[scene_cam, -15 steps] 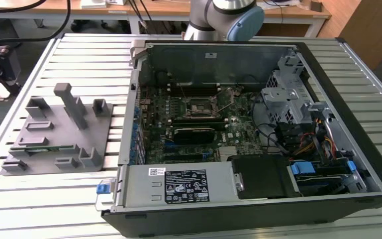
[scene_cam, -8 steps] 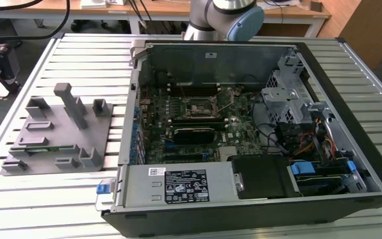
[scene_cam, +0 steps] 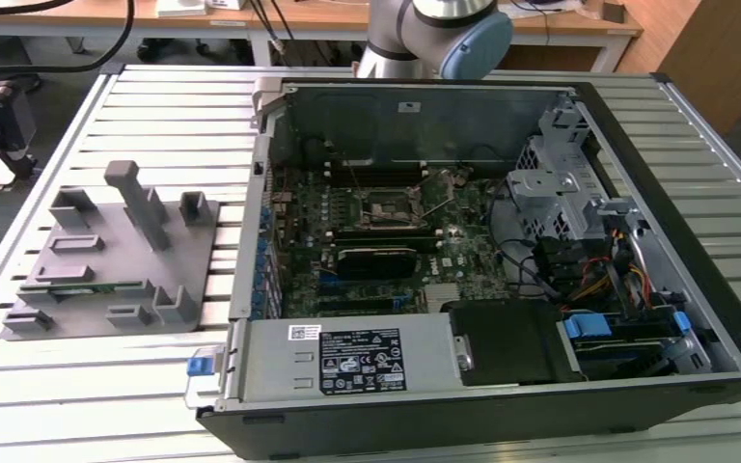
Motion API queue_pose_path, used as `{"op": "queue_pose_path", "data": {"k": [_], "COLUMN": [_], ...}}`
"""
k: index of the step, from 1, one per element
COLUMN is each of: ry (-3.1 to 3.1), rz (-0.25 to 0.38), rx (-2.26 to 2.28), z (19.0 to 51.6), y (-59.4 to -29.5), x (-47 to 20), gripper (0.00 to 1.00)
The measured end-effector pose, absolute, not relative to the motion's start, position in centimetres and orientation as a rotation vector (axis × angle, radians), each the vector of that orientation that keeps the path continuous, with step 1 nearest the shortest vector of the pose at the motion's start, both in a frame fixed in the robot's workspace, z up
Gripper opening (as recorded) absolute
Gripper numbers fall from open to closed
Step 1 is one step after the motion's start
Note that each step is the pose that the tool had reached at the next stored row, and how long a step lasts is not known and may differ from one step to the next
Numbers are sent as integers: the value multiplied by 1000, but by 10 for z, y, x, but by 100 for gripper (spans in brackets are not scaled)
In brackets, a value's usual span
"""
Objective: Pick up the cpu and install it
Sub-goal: 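Pick up the cpu and move it towards the insertion slot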
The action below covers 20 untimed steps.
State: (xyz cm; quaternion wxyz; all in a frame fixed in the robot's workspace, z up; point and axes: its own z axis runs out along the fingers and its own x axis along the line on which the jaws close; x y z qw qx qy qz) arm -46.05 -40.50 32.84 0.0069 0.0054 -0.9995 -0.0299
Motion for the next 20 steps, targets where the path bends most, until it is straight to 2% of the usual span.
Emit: {"op": "queue_pose_path", "data": {"k": [20], "ry": [-3126], "rz": [-93], "rx": [17], "z": [340], "y": [-405], "x": [-461], "gripper": [54]}}
